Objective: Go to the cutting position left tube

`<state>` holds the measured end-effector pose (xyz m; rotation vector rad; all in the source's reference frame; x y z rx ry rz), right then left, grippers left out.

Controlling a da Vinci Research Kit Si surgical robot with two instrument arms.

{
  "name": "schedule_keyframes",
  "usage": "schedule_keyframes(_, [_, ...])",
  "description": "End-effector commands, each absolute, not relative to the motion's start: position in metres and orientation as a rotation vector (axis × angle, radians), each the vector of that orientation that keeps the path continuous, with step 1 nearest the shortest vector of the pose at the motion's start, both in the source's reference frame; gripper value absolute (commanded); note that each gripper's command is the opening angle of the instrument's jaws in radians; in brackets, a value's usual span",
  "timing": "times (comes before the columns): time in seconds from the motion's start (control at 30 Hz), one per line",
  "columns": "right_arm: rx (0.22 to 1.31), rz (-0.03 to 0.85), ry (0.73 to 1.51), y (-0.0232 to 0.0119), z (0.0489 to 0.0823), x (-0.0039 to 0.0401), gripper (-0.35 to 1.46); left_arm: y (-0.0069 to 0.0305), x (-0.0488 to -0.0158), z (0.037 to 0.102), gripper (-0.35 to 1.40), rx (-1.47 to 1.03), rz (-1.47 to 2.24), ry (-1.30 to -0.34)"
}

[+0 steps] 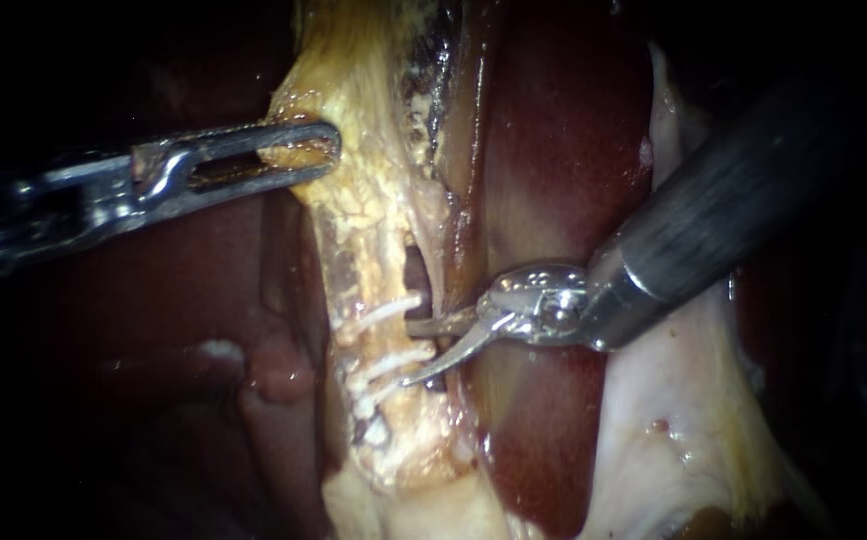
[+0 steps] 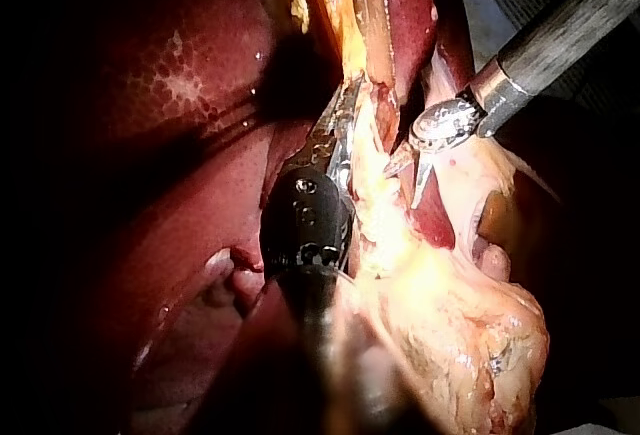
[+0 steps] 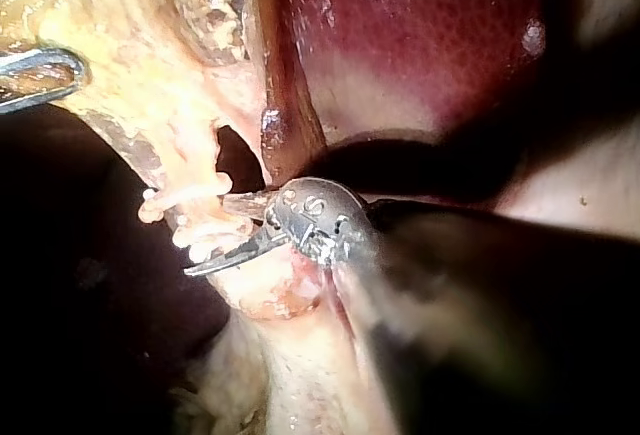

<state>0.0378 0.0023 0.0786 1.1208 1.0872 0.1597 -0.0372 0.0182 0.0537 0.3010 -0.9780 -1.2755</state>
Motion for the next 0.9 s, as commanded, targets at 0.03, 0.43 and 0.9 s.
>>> schedule_keyframes(0.03, [1.121, 0.158, 1.094, 0.0023, 0.0785, 0.0381, 1.32, 0.0182, -0.0372, 0.0537, -0.35, 0.301, -1.275, -0.978])
schedule_keyframes(0.43, [1.193, 0.132, 1.149, 0.0025, 0.0783, 0.0408, 1.32, 0.0184, -0.0372, 0.0541, -0.35, 0.302, -1.275, -0.978])
schedule_keyframes(0.9, [1.258, 0.113, 1.173, 0.0018, 0.0783, 0.0433, 1.27, 0.019, -0.0371, 0.055, -0.35, 0.297, -1.277, -0.977])
